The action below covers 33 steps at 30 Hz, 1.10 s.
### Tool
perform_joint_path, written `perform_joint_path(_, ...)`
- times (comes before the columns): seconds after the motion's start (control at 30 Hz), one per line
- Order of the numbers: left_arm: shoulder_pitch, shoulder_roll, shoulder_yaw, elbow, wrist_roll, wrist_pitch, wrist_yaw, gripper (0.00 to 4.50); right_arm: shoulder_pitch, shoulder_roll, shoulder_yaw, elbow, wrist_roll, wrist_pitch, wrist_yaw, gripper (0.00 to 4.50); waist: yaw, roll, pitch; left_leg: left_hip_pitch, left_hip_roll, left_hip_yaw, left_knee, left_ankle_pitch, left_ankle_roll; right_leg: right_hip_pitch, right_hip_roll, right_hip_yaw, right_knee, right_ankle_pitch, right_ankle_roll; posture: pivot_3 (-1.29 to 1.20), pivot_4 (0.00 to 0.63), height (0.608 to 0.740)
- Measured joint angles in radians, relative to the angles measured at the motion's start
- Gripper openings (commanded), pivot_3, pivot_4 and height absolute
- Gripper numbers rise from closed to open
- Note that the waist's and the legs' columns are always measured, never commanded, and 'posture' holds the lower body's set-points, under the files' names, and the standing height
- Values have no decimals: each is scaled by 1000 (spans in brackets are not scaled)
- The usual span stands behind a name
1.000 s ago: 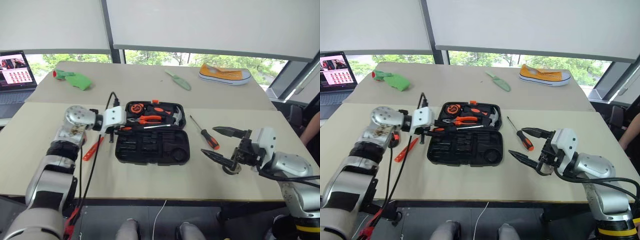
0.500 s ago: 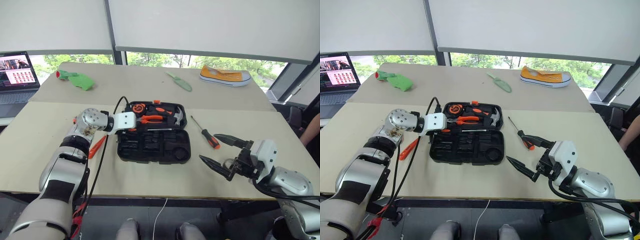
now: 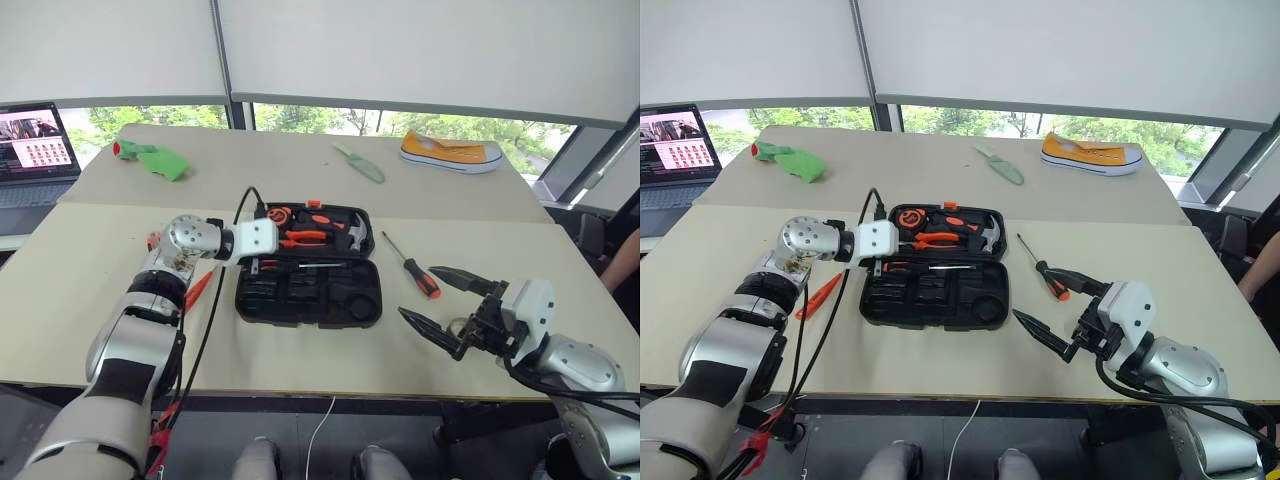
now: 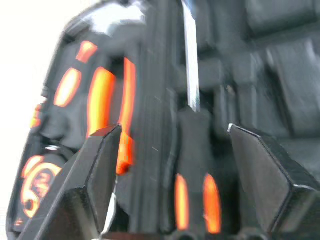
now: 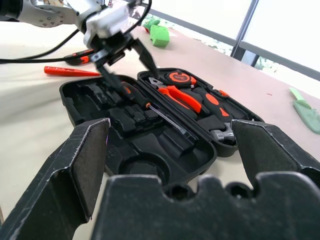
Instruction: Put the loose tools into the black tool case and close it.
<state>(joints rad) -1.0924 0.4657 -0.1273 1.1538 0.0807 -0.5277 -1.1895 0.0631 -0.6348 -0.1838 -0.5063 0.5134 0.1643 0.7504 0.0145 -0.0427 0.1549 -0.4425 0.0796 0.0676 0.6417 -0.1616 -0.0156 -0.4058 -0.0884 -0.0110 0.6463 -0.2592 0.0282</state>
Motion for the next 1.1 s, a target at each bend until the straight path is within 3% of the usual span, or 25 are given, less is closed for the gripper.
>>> perform_joint_path(0.03, 0, -9, 25, -2, -31, 41, -21, 2820, 3, 2, 0, -2, 1, 0, -1, 4500, -1, 0, 0, 0, 0, 0, 0, 0, 0, 0, 0, 0, 0, 0, 0, 0, 150, 740)
perform_joint_path(0.13, 9, -19, 72, -7, -88, 157, -47, 1718, 23, 15, 0, -3, 2, 0, -5, 4500, -2, 0, 0, 0, 0, -1, 0, 0, 0, 0, 0, 0, 1, 0, 0, 0, 150, 740)
perform_joint_path(0.3, 39, -40, 77, -16, -78, 276, 21, 39, 26, 24, 0, -3, 1, 0, -5, 4500, -3, 0, 0, 1, 0, -1, 0, 0, 0, 1, 0, 0, 1, 0, 0, 0, 150, 740)
perform_joint_path(0.83, 130, -81, -7, -156, -3, 365, 132, 39, 52, 51, 0, 5, -8, 0, -12, 4500, 3, 1, -1, 2, -2, -3, 2, 0, 0, 3, 0, 0, 1, 0, 0, 0, 150, 740)
perform_joint_path(0.87, 136, -82, 7, -156, -13, 350, 136, 529, 53, 59, -1, 5, -9, 0, -22, 4500, 3, 1, -1, 2, -2, -3, 2, 0, 0, 3, 0, 0, 1, 0, 0, 0, 150, 740)
perform_joint_path(0.9, 144, -85, 17, -157, -27, 343, 136, 610, 53, 67, -3, 5, -9, 0, -32, 4500, 3, 1, -1, 2, -2, -3, 2, 0, 0, 3, 0, 0, 1, 0, 0, 0, 150, 740)
perform_joint_path(0.97, 177, -95, 73, -168, -96, 327, 109, 1371, 66, 81, -31, 5, 14, 7, -50, 4500, 3, 1, -1, 1, -2, -3, 2, 0, 0, 3, 0, 0, 1, 1, -1, 0, 150, 740)
perform_joint_path(1.1, 258, -37, 150, -289, -242, 290, -72, 2872, 134, 74, -110, -2, 43, 19, -62, 4500, -4, 1, -1, 1, -2, -3, 0, 0, 0, 2, 0, 0, 1, 1, -1, 0, 150, 740)
